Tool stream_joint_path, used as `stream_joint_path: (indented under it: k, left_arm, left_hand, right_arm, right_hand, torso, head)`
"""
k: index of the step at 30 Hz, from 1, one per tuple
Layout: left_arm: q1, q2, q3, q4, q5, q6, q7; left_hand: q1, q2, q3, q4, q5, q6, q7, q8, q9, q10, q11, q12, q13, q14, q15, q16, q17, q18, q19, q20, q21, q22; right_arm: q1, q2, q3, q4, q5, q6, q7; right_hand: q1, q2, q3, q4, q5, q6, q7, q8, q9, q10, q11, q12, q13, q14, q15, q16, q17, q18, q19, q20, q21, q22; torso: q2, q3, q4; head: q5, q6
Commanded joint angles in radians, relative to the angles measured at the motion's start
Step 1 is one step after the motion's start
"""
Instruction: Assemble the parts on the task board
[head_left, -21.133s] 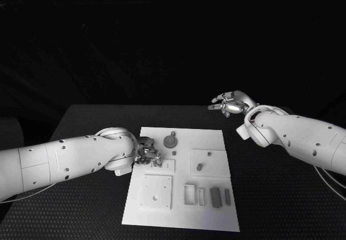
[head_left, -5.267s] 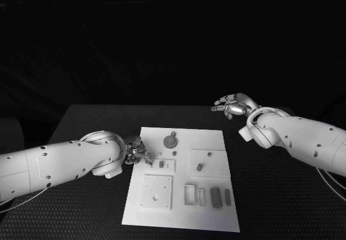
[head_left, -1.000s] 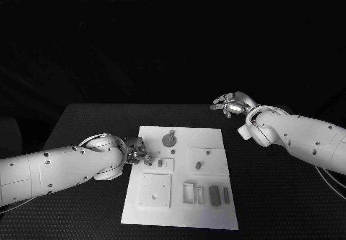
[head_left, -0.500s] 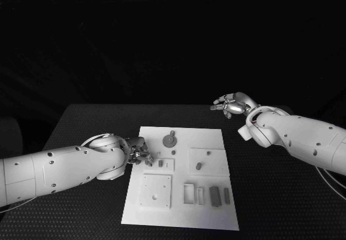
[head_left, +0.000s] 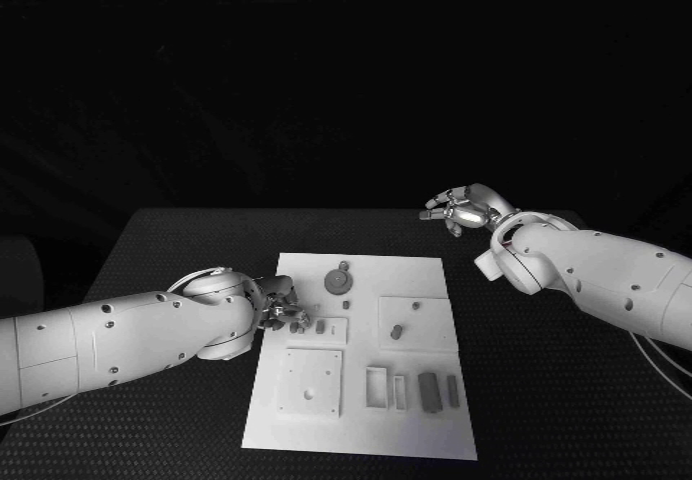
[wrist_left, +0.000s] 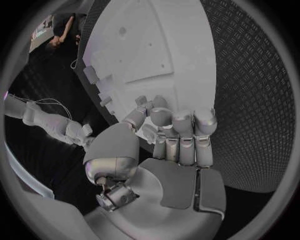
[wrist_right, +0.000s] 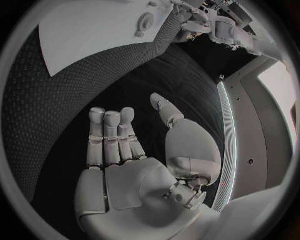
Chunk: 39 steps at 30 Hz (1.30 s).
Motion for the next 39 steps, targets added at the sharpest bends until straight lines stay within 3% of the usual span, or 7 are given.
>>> stream_joint_path:
  k: [1,2,9,18,31,35,39]
  left_arm:
    - [-0.005,0.005,-0.003,-0.001,0.005,0.037,-0.001]
    - [-0.005,0.005,-0.003,-0.002,0.005,0.037,-0.002]
    - [-0.005,0.0,-0.003,-0.008,0.003,0.014,-0.006]
    - [-0.005,-0.006,-0.002,-0.007,-0.004,-0.018,-0.004]
    - [0.002,-0.022,0.004,0.008,0.0,-0.074,0.014]
    - [0.007,-0.02,0.01,0.007,0.006,-0.102,0.036]
    - [0.01,-0.013,0.02,0.001,0.047,-0.162,0.117]
  left_hand:
    - [-0.019,-0.013,-0.002,0.014,-0.079,0.012,-0.025,0.01,0.005,-0.032,-0.028,0.005,-0.003,0.0,-0.005,0.003,-0.001,0.119,-0.005,-0.005,0.001,-0.001]
    - [-0.03,-0.034,-0.006,0.028,-0.145,0.007,-0.024,0.012,0.006,-0.033,-0.027,0.005,-0.005,-0.002,-0.007,0.001,-0.002,0.12,-0.006,-0.005,-0.002,-0.002]
    - [-0.109,-0.138,-0.008,0.132,-0.306,-0.013,-0.021,0.018,0.002,-0.041,-0.026,0.002,-0.007,-0.011,-0.016,-0.006,-0.008,0.127,-0.012,-0.01,-0.016,-0.01]
    - [-0.148,-0.273,0.057,0.291,-0.374,-0.028,-0.018,0.03,0.004,-0.044,-0.022,-0.006,-0.007,-0.021,-0.017,-0.009,-0.011,0.133,-0.015,-0.014,-0.022,-0.013]
    - [-0.113,-0.289,0.063,0.321,-0.371,-0.1,0.007,-0.008,-0.026,-0.059,-0.001,-0.018,-0.011,-0.037,-0.02,-0.019,-0.015,0.133,-0.026,-0.014,-0.027,-0.014]
    - [-0.088,-0.252,0.046,0.301,-0.335,-0.127,0.02,-0.021,-0.044,-0.081,0.01,-0.023,-0.011,-0.058,-0.02,-0.026,-0.017,0.13,-0.043,-0.012,-0.036,-0.016]
    - [-0.04,-0.191,0.015,0.226,-0.244,-0.168,0.034,-0.028,-0.063,-0.131,0.023,-0.039,-0.015,-0.098,-0.015,-0.043,-0.028,0.123,-0.078,-0.006,-0.058,-0.02]
  right_arm:
    - [0.0,0.0,0.0,0.002,0.0,0.012,0.01]
    - [0.0,0.0,0.0,0.002,0.0,0.012,0.01]
    - [0.0,-0.001,0.0,0.001,0.0,0.011,0.009]
    - [0.0,0.001,0.0,0.0,0.0,0.012,0.01]
    - [-0.003,0.002,0.0,-0.003,0.0,0.012,0.01]
    - [-0.003,0.003,0.0,-0.004,0.0,0.013,0.01]
    - [-0.003,0.003,0.0,-0.005,0.0,0.013,0.01]
  right_hand:
    - [-0.007,-0.001,-0.004,-0.001,0.007,0.032,0.028,0.006,-0.001,-0.16,0.025,0.006,-0.001,-0.008,0.0,0.006,-0.001,0.029,-0.001,0.002,-0.006,0.014]
    - [-0.007,-0.001,-0.004,-0.001,0.007,0.032,0.028,0.006,-0.001,-0.16,0.025,0.006,-0.001,-0.008,0.0,0.006,-0.001,0.029,-0.001,0.002,-0.006,0.014]
    - [-0.007,-0.001,-0.004,-0.001,0.007,0.032,0.028,0.006,-0.002,-0.16,0.025,0.006,-0.002,-0.008,0.0,0.007,-0.001,0.029,-0.001,0.002,-0.006,0.014]
    - [-0.007,-0.002,-0.004,-0.001,0.007,0.032,0.028,0.006,-0.002,-0.16,0.025,0.006,-0.002,-0.008,0.0,0.007,-0.002,0.029,-0.002,0.002,-0.006,0.014]
    - [-0.007,-0.001,-0.004,-0.001,0.007,0.031,0.028,0.006,-0.003,-0.16,0.025,0.006,-0.003,-0.009,0.0,0.007,-0.002,0.029,-0.002,0.002,-0.007,0.014]
    - [-0.007,-0.001,-0.004,-0.001,0.007,0.031,0.028,0.006,-0.003,-0.16,0.025,0.006,-0.003,-0.009,0.0,0.007,-0.002,0.029,-0.002,0.002,-0.007,0.014]
    - [-0.007,-0.001,-0.004,-0.001,0.008,0.031,0.028,0.006,-0.003,-0.16,0.025,0.006,-0.003,-0.009,0.0,0.007,-0.002,0.029,-0.002,0.002,-0.007,0.014]
  torso:
    - [0.0,-0.0007,0.0015]
    - [0.0,-0.0011,0.0015]
    - [0.0,-0.0012,0.0012]
    - [0.0,-0.0017,0.0016]
    - [0.0,-0.0014,0.0009]
    - [0.0,-0.0012,0.0006]
    - [0.001,-0.0016,0.0007]
  head:
    - [-0.002,-0.001]
    - [-0.003,0.0]
    - [-0.004,0.0]
    - [-0.006,0.001]
    - [-0.009,0.004]
    - [-0.01,0.007]
    - [-0.013,0.008]
